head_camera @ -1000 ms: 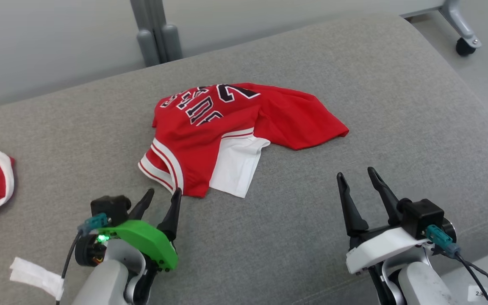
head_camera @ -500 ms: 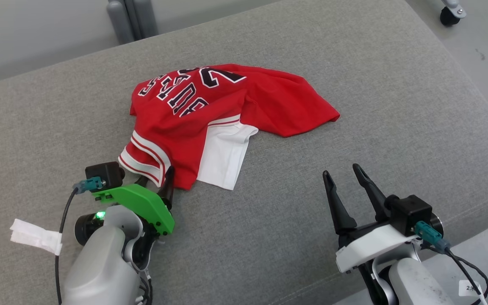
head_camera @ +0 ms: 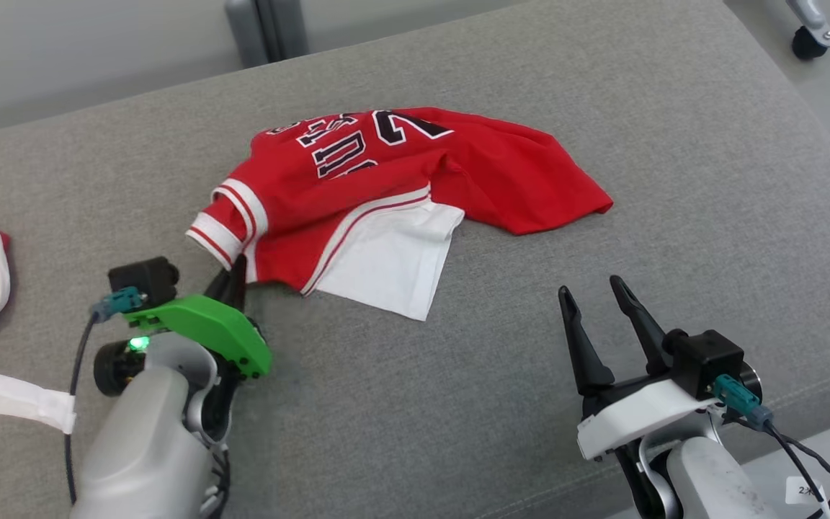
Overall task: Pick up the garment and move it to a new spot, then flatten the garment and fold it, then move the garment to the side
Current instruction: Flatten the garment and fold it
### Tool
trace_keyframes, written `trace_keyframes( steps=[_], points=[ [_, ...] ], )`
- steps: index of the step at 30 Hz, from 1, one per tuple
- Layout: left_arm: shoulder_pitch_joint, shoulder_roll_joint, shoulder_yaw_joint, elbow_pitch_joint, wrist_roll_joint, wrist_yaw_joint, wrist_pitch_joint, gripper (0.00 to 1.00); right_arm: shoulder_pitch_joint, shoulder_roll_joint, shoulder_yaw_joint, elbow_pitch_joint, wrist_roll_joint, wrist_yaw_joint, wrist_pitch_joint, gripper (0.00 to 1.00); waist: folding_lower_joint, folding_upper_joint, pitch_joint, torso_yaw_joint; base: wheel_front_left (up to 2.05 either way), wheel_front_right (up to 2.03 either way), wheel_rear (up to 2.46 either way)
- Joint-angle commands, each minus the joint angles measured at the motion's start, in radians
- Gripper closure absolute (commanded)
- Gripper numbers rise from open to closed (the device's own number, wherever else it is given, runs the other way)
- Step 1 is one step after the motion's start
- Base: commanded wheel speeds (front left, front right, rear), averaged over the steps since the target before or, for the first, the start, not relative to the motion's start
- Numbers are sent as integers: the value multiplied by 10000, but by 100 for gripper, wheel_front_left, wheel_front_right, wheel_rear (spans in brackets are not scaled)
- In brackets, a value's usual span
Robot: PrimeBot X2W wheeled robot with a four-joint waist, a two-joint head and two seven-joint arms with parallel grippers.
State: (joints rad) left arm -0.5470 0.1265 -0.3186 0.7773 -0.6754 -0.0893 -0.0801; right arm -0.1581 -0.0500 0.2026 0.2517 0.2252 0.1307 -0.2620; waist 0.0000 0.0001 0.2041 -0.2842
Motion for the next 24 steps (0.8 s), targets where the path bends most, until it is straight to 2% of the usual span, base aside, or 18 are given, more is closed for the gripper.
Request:
trace_keyframes(
  steps=[1, 8, 13, 16, 18, 21, 24],
  points=[
    [-275, 312, 56, -207, 166, 181, 79, 100, 22, -9, 23, -10, -42, 0, -32, 0, 0, -1, -39, 248, 0, 0, 0],
    [-921, 1484, -11, -745, 772, 902, 762, 100, -170, -12, 190, -45, 24, -1, -34, 0, 0, -1, 176, 403, 0, 0, 0],
    [-1475, 1954, -115, -284, 1036, 1103, 1113, 100, -298, -20, 257, -36, 73, -1, -36, 0, 0, -1, 442, 201, 0, 0, 0],
    [-1792, 2164, -129, 134, 1273, 1465, 1059, 100, -348, -9, 208, -64, 38, -1, -37, 0, 0, -1, 560, 108, 0, 0, 0],
    [-1899, 2068, -148, 230, 1341, 1559, 839, 0, -324, -14, 111, -81, 3, -1, -37, 0, 0, -1, 605, 140, 0, 0, 0],
    [-1884, 1941, -229, 362, 1371, 1455, 574, 0, -265, -6, -34, -116, -56, 0, -36, 0, 0, -1, 634, 326, 0, 0, 0],
    [-1602, 1746, -258, 562, 1305, 1560, 423, 0, -267, -12, -36, -111, -123, 0, -36, 0, 0, -1, 576, 626, 0, 0, 0]
  ],
)
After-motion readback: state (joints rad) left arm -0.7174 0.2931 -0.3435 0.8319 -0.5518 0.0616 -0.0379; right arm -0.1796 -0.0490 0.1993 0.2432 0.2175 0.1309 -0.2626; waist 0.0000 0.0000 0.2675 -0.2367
